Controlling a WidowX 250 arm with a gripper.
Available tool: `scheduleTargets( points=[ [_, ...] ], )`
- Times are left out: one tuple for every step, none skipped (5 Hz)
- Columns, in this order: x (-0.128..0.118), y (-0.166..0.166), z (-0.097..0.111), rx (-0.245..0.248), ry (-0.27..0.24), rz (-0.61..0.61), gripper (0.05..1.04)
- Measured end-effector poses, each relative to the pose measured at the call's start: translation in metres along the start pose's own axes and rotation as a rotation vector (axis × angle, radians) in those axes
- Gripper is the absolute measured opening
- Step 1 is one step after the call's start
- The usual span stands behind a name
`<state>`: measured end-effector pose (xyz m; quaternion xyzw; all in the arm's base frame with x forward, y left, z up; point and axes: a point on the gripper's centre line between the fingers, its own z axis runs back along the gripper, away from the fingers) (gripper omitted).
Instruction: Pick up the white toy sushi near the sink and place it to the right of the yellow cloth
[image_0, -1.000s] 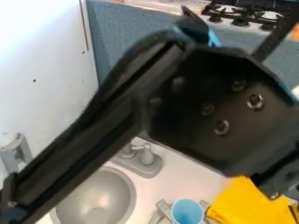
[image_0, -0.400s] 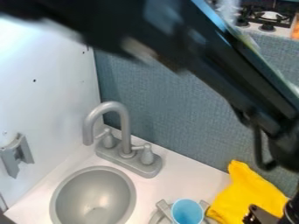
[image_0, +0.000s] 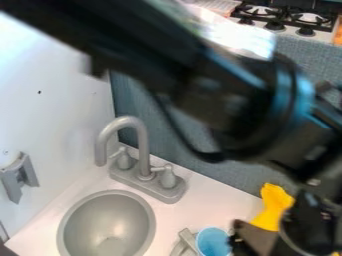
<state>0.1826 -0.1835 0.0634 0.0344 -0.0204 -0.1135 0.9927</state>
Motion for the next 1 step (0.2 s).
scheduleTargets(
  points=[
    [-0.0318,0.0148,0.0116,0.029,-0.013,0.146,0.999]
  ],
)
